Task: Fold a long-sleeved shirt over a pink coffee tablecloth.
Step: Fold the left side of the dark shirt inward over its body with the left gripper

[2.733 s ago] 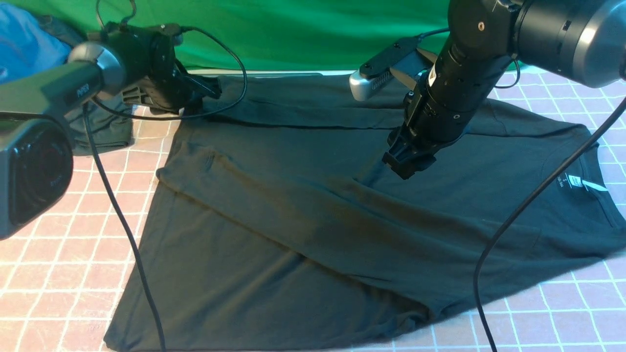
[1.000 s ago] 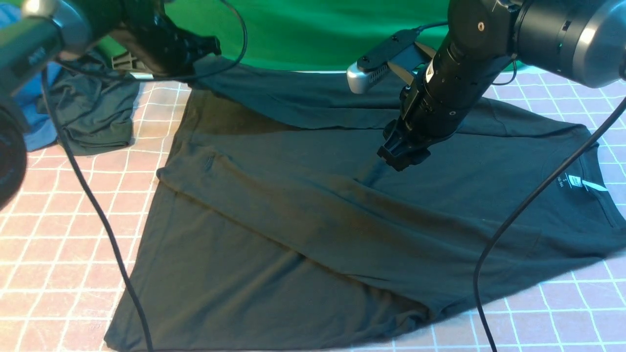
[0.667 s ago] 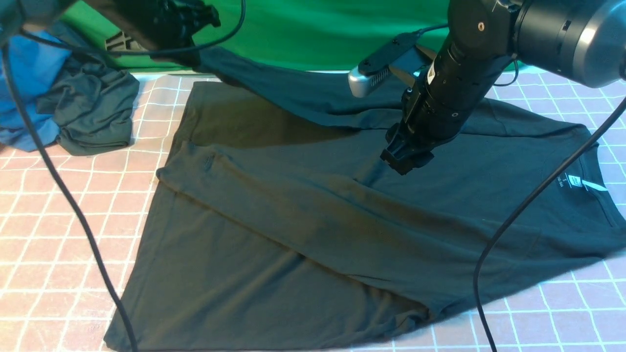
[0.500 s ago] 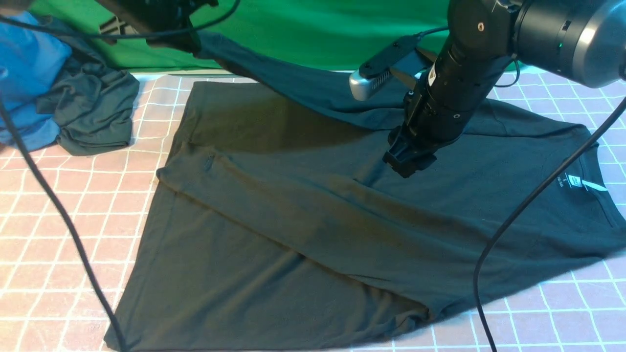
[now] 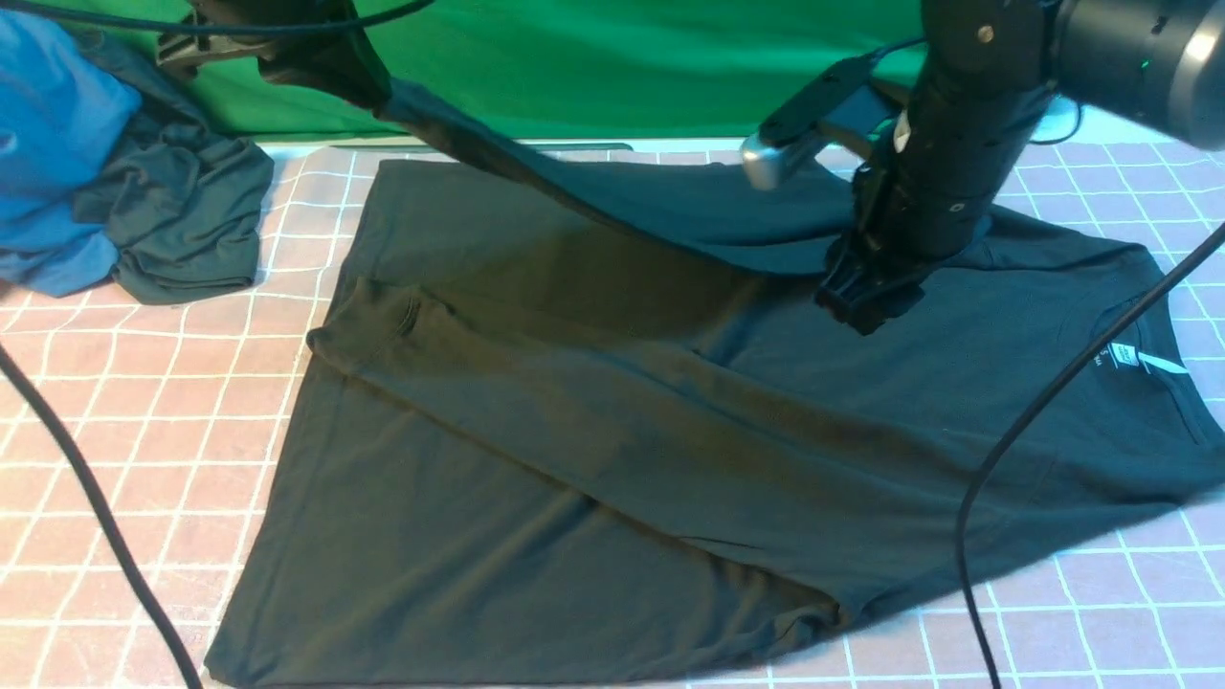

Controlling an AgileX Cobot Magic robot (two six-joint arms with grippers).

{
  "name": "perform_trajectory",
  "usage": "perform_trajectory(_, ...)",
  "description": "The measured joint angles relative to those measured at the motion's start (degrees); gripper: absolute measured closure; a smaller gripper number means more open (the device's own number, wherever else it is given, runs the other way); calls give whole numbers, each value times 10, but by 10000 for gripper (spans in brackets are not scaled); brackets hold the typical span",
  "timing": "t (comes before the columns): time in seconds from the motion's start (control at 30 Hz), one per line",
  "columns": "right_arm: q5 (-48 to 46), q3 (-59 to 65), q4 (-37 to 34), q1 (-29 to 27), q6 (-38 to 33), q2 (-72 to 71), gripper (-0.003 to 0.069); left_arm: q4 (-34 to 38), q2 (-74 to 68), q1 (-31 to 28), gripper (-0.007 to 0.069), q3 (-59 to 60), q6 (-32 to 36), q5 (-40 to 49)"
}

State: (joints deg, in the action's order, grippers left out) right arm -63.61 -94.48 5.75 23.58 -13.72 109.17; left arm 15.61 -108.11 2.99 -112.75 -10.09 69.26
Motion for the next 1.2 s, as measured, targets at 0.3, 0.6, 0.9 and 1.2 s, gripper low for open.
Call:
perform_trajectory(0.3, -15, 0, 0, -22, 4, 0, 232, -43, 50, 40, 593, 89, -23, 5)
perform_trajectory(0.6, -10, 0, 0, -22, 0, 0, 232, -91, 59, 44, 593, 204, -51, 5)
perform_trajectory(0.9, 3, 0, 0, -22, 0, 0, 232, -99, 60, 44, 594, 292, -63, -19)
perform_trajectory(1.2, 4, 0, 0, -22, 0, 0, 232, -110, 60, 44, 596, 325, -77, -21)
